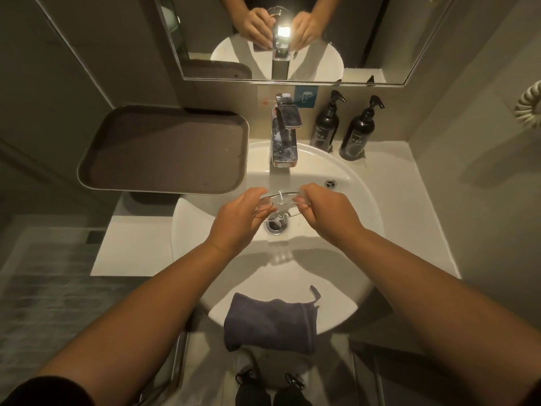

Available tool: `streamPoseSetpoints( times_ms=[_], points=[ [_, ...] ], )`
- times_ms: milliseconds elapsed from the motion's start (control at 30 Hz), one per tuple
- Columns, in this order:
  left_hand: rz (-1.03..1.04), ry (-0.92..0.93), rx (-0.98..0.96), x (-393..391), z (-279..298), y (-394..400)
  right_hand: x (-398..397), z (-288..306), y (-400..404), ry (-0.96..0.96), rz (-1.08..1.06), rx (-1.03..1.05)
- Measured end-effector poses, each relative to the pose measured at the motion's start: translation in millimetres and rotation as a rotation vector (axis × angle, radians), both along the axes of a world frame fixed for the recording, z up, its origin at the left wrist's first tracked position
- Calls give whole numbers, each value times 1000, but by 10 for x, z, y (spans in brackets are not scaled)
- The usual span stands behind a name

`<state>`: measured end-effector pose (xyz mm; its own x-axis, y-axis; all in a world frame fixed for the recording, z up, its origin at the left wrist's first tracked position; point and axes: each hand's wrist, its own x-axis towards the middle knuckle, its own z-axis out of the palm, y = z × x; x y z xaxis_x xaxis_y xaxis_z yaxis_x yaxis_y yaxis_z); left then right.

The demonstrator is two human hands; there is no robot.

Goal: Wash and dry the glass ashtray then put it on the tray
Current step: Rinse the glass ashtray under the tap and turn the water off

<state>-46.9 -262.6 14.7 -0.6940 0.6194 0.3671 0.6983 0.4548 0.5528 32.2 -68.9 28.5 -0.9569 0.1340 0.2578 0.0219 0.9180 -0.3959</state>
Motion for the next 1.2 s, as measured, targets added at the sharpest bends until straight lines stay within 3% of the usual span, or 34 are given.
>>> streamPoseSetpoints(
  times_ms=[133,300,433,500,567,767,833,900,1000,1200],
  points=[
    [-107,103,64,-8,-22,-26,17,56,14,159,102,28],
    [-163,173,103,-78,29,11,52,101,-20,220,137,-30],
    [-132,98,49,-91,-6,-28,71,94,-38,25,93,-99],
    [-66,-70,-4,-53,1,-10,52,98,-67,-74,59,-135],
    [-20,-359,9,-15,35,11,36,123,-118,-155,25,-247],
    [64,-1230,274,166,137,26,67,197,-200,-519,-93,-991],
    [53,-1565,438,233,104,24,107,212,-214,-608,-98,-1070],
    [44,-1781,585,292,49,16,147,198,-230,-652,-118,-1089],
    [52,-1925,702,383,1,-2,195,173,-250,-700,-169,-1108],
    [139,-1904,759,557,4,-48,256,195,-318,-739,-185,-1050]
  ],
)
